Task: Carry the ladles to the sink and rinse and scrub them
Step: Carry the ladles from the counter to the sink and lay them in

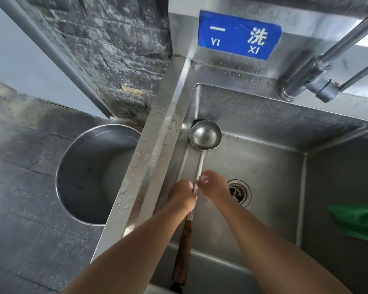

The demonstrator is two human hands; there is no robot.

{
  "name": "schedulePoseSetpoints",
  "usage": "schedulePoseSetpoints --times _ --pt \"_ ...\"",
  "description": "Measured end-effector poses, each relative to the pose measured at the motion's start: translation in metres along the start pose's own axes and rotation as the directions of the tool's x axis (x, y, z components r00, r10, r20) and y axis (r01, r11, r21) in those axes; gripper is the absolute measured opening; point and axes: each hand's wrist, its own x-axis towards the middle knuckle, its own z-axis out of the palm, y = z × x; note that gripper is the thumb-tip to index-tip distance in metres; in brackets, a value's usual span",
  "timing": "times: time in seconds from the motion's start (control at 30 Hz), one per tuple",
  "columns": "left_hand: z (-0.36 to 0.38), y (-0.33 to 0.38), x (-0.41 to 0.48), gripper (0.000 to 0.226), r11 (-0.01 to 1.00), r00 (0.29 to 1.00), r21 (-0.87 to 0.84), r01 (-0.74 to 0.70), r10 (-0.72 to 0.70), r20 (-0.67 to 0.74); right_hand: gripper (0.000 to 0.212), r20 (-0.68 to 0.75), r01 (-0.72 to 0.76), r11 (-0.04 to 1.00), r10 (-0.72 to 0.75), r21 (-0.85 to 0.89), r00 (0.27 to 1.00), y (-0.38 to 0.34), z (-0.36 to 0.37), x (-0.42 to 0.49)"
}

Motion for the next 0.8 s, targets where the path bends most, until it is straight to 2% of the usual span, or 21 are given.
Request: schedulePoseSetpoints --times 0.1,0.23,0.4,0.53,0.6,0.7,0.8 --pt "-0.017 0.006 -0.029 0.019 0.992 0.997 0.101 -0.071 0.071 0.008 0.025 0.038 0.116 0.972 -0.110 -0.202 0.993 -0.006 -0.017 -0.031" --pt "-0.059 0.021 -0.077 0.021 0.978 0.979 0.090 -0.187 0.193 -0.068 0.023 0.071 0.243 0.907 -0.233 -0.345 0.970 -0.035 -0.045 -0.081" --pt "-0.130 0.000 -0.148 0.022 0.976 0.954 0.166 -0.139 0.177 -0.241 0.026 0.178 0.441 0.801 -0.404 -0.404 0.897 -0.085 -0.054 -0.145" --pt "-0.172 -0.054 -0.211 0.028 0.989 0.950 0.143 -0.022 0.066 -0.306 0.025 0.266 0.611 0.634 -0.558 -0.475 0.786 -0.136 -0.025 -0.194" --pt "-0.187 -0.095 -0.249 0.031 0.994 0.932 0.082 0.074 -0.040 -0.361 0.019 0.337 0.696 0.538 -0.619 -0.476 0.709 -0.166 0.008 -0.227" --pt "-0.200 -0.169 -0.314 0.032 0.981 0.868 -0.036 0.190 -0.185 -0.461 0.031 0.468 0.803 0.359 -0.669 -0.476 0.577 -0.203 0.079 -0.291" --pt "-0.195 -0.259 -0.397 0.033 0.939 0.767 -0.182 0.293 -0.344 -0.542 0.030 0.616 0.885 0.175 -0.660 -0.431 0.431 -0.221 0.169 -0.371"
